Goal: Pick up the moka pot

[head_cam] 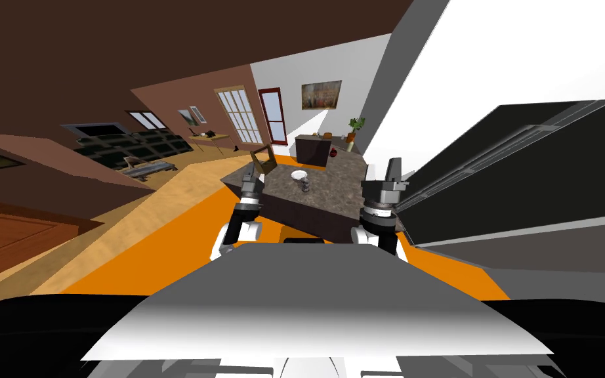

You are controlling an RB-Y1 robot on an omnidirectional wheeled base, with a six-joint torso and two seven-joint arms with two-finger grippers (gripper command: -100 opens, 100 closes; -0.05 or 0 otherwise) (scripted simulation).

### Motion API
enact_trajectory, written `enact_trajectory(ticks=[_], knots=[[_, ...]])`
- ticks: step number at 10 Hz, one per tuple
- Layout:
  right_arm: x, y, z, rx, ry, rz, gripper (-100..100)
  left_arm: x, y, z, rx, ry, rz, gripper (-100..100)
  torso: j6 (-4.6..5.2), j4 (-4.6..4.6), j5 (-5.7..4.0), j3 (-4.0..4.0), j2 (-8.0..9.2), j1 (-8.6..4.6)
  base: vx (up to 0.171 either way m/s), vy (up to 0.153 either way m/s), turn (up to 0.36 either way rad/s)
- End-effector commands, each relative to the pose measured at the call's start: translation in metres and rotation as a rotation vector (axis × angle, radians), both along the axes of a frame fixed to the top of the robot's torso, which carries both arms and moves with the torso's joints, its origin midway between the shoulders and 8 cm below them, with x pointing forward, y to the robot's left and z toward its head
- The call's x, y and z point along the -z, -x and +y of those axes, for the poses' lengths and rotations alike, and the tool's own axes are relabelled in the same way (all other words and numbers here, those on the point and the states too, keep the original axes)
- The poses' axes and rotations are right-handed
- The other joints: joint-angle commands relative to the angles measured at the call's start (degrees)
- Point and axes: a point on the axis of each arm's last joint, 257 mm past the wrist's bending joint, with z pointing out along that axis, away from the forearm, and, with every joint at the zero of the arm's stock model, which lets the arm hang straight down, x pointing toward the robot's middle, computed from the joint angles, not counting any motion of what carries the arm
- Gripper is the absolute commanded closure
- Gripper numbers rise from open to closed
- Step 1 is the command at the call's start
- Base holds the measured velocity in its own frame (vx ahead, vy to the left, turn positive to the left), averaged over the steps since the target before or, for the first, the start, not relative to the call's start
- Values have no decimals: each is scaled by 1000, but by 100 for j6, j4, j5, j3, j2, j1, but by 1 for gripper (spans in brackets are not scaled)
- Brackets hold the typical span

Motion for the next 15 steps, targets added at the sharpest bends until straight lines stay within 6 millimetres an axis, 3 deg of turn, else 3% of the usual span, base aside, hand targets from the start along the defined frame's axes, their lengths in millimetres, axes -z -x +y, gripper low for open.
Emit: enact_trajectory(ticks=[1, 15], knots=[[0, 0, 0, 0, 0, 0, 0, 2, -5, -5, 11, 3, 29, -100, 0, 0, 0, 0, 0, 0, -1, 7, -52], [0, 0, 0, 0, 0, 0, 0, 31, -36, -21, 21, 37, 254, -100, -1, 0, -1, -1, -1, -4, 1, 2, -43]])
